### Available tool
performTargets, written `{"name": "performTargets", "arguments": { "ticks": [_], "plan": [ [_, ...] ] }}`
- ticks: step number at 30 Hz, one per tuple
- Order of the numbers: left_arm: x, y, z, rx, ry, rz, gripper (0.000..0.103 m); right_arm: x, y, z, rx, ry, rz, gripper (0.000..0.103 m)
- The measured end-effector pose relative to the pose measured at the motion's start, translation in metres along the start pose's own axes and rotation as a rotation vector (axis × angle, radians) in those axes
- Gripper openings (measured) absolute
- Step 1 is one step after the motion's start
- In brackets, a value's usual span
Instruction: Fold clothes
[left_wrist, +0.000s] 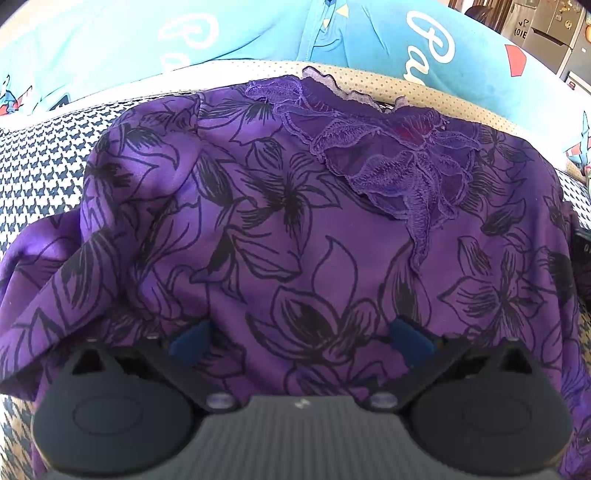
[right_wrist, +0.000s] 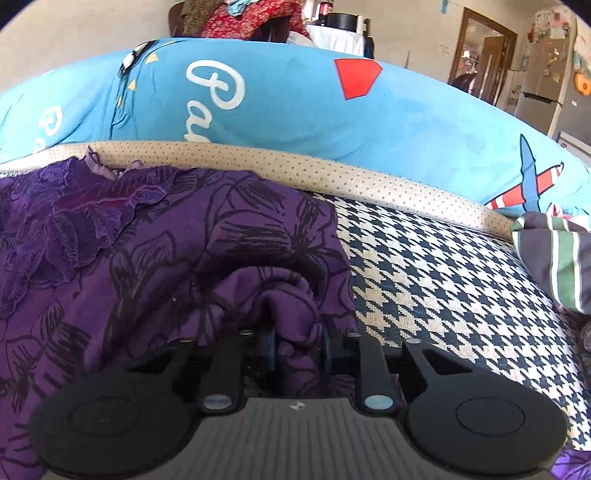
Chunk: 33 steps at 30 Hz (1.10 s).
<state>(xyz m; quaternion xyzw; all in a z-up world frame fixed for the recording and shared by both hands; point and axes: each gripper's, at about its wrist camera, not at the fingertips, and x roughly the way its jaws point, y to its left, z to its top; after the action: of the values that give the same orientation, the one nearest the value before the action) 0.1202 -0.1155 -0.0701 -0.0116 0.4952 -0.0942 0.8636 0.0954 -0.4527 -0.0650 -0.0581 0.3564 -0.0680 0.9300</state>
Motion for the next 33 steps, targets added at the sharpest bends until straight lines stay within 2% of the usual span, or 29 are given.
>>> {"name": "performTargets", "arguments": {
  "ticks": [4, 8, 13, 14, 17, 18, 27, 33],
  "plan": [
    [-0.001, 0.002, 0.002, -0.01, -0.012, 0.007, 0.103, -0.007, -0.018, 0.008, 0.082, -0.042, -0.136, 0.019],
    [0.001, 0.007, 0.004, -0.024, -0.014, 0.03, 0.103, -0.001, -0.023, 0.006, 0.084, 0.018, -0.195, 0.019],
    [0.007, 0.014, 0.005, -0.035, 0.002, 0.131, 0.103, 0.007, -0.028, 0.004, 0.082, 0.086, -0.263, 0.022],
    [0.007, 0.015, 0.005, -0.035, 0.0, 0.138, 0.103, 0.007, -0.028, 0.003, 0.076, 0.09, -0.261, 0.024],
    [0.006, 0.018, 0.004, -0.043, -0.006, 0.164, 0.103, 0.002, -0.033, 0.003, 0.087, 0.112, -0.236, 0.038],
    [0.006, 0.019, 0.004, -0.05, -0.006, 0.166, 0.103, -0.002, -0.036, 0.003, 0.106, 0.114, -0.221, 0.04],
    [0.007, 0.015, 0.003, -0.05, -0.015, 0.192, 0.103, -0.046, -0.049, 0.016, 0.199, 0.002, -0.107, 0.046],
    [0.008, 0.015, 0.003, -0.052, -0.012, 0.194, 0.103, -0.06, -0.052, 0.023, 0.202, -0.029, -0.103, 0.049]
  ]
}}
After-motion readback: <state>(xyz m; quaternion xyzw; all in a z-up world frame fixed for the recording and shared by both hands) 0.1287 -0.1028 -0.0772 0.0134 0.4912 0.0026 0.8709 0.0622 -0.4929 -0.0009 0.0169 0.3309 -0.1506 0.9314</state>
